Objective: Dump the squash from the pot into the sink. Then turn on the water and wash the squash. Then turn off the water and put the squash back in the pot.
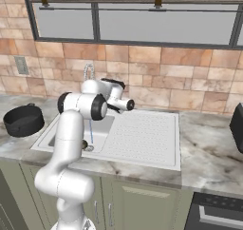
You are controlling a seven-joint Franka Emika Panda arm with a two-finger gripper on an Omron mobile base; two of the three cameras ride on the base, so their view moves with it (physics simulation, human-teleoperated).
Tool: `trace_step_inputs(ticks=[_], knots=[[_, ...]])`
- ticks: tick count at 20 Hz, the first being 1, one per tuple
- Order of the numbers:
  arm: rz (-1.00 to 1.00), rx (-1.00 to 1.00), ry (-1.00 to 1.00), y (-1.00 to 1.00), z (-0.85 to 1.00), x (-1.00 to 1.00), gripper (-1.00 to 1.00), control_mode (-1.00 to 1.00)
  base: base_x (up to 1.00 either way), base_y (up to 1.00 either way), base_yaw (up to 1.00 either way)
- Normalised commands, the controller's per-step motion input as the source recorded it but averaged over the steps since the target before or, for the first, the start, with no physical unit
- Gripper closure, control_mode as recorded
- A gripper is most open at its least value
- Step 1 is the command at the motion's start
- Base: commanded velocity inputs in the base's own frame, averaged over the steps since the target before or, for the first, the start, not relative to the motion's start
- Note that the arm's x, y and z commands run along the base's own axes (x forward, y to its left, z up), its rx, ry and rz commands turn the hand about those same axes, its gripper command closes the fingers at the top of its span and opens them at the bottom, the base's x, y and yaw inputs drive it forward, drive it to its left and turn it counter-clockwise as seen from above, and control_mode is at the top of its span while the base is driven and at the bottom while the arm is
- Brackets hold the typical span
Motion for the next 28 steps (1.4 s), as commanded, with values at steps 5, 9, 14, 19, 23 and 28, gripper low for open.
trace_step_inputs(ticks=[5, 9, 14, 19, 23, 28], knots=[[0.00, 0.09, 0.00, -0.12, 0.00, 0.52, 1.00, -1.00, 0.00, 0.00, 0.00], [0.06, 0.08, -0.02, 0.08, 0.00, 0.72, 1.00, -1.00, 0.00, 0.00, 0.00], [0.07, 0.06, -0.02, 0.12, 0.00, 0.62, 1.00, -1.00, 0.00, 0.00, 0.00], [0.00, -0.02, 0.10, -0.04, 0.00, -0.03, 1.00, -1.00, 0.00, 0.00, 0.00], [0.00, -0.09, 0.10, -0.10, 0.01, -0.33, 1.00, -1.00, 0.00, 0.00, 0.00], [0.00, -0.08, 0.04, -0.22, 0.33, -0.37, 1.00, -1.00, 0.00, 0.00, 0.00]])
